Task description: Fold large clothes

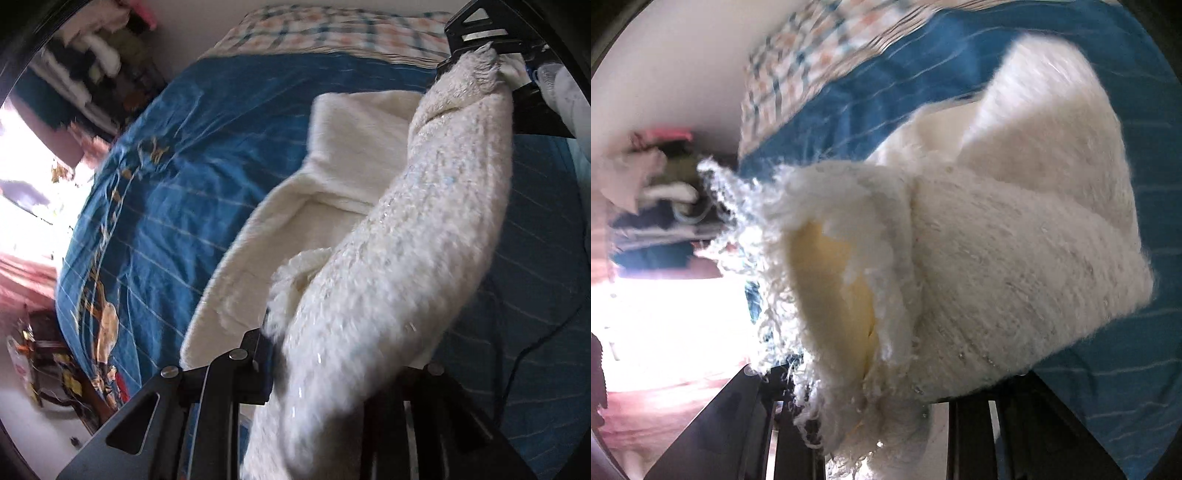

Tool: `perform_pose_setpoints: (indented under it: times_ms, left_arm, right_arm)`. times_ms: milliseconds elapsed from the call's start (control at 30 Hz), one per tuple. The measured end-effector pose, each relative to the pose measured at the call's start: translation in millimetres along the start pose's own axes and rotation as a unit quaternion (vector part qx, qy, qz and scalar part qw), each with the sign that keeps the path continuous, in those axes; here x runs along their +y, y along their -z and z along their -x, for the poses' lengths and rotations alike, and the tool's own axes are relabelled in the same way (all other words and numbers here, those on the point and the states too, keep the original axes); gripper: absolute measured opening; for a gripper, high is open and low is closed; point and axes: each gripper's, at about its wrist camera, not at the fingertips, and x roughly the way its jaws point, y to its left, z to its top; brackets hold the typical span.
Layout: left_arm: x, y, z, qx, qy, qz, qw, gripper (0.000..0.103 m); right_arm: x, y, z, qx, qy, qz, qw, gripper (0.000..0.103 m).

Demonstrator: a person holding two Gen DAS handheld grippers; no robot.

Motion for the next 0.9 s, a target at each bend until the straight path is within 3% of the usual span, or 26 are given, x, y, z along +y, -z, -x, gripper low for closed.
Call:
perform_pose_setpoints:
  times_ms: [200, 300, 367, 500, 567, 600, 633, 667, 800, 900]
  left_arm:
    - [65, 2, -47, 0.036, 0.028, 0.058, 0.9973, 0.024]
    - [89, 5, -68, 0.056, 0.043, 0.080, 0.9943, 0.031]
    - [100, 8, -76, 0.061, 0.045, 0.090, 0.9931, 0.037]
    - [104, 8, -82, 0.066, 0.052, 0.092, 0.9922, 0.037]
    - [106, 8, -81, 0.069, 0.052, 0.094, 0.9918, 0.037]
    - [108, 7, -81, 0.070, 0.054, 0.095, 0.9915, 0.037]
    - [111, 7, -81, 0.074, 0.056, 0.098, 0.9908, 0.037]
    - [116, 8, -77, 0.079, 0.062, 0.107, 0.9892, 0.037]
    - [149, 11, -58, 0.085, 0.091, 0.151, 0.9807, 0.037]
    - [182, 18, -48, 0.095, 0.116, 0.198, 0.9686, 0.044]
  right_arm:
    - [53, 5, -81, 0.036, 0.101, 0.034, 0.994, 0.027]
    - [66, 10, -111, 0.044, 0.148, 0.049, 0.987, 0.027]
    - [67, 16, -117, 0.045, 0.164, 0.054, 0.984, 0.027]
    - [73, 18, -128, 0.049, 0.188, 0.056, 0.979, 0.029]
    - [82, 8, -146, 0.056, 0.195, 0.059, 0.977, 0.041]
    - [86, 9, -145, 0.062, 0.191, 0.062, 0.978, 0.048]
    - [89, 8, -145, 0.064, 0.178, 0.062, 0.980, 0.064]
    - [94, 9, -141, 0.072, 0.137, 0.066, 0.986, 0.076]
    - [95, 19, -105, 0.073, 0.038, 0.081, 0.993, 0.076]
    - [78, 37, -64, 0.049, 0.051, 0.094, 0.993, 0.076]
